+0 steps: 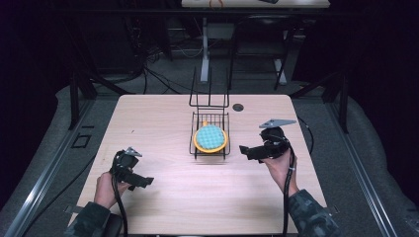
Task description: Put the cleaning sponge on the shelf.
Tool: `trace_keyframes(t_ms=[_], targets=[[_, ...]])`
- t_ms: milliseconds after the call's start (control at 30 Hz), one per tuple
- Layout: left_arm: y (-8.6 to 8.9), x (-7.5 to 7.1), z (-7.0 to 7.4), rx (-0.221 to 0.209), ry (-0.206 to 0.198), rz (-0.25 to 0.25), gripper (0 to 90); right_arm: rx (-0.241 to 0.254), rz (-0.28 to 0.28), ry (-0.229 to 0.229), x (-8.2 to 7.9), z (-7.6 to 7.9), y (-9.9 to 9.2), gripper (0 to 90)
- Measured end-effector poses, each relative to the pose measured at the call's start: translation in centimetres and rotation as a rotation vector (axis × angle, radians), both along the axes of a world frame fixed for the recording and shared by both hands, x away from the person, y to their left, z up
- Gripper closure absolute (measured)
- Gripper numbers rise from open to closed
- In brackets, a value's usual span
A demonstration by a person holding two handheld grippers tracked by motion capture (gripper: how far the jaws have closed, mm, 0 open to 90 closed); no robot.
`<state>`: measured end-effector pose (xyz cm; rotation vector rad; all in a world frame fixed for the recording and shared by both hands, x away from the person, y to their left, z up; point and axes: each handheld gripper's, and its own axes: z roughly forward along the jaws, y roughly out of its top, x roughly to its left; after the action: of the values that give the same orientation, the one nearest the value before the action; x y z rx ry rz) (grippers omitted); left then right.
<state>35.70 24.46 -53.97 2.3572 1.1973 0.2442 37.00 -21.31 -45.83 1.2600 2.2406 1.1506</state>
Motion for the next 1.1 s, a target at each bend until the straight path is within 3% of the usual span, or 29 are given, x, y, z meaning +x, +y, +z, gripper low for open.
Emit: trace_keyframes(t_ms=[267, 533, 633, 833, 967, 1100], targets=[[0.0, -0.1, 0.0, 0.002, -0.003, -0.005, 0.3, -0.04, -0.032, 0.013, -2.5, 0.0, -2.7, 0.0], [0.0, -0.1, 0.1, 0.002, -0.005, -0.006, 0.4, -0.089, -0.082, 0.046, -5.1, -1.2, -5.2, 0.0], [-0.1, -0.1, 0.1, 0.0, -0.007, -0.011, 0.3, -0.097, -0.107, 0.068, -6.0, -2.1, -6.2, 0.0], [-0.1, -0.1, 0.1, -0.005, -0.008, -0.016, 0.3, -0.125, -0.145, 0.156, -7.5, -5.1, -8.2, 0.0], [-0.1, 0.0, 0.0, -0.005, -0.007, -0.025, 0.8, -0.169, -0.151, 0.214, -7.5, -6.9, -8.7, 0.0], [-0.2, 0.1, 0.0, -0.004, -0.009, -0.026, 1.2, -0.213, -0.141, 0.233, -7.1, -7.4, -8.7, 0.0]])
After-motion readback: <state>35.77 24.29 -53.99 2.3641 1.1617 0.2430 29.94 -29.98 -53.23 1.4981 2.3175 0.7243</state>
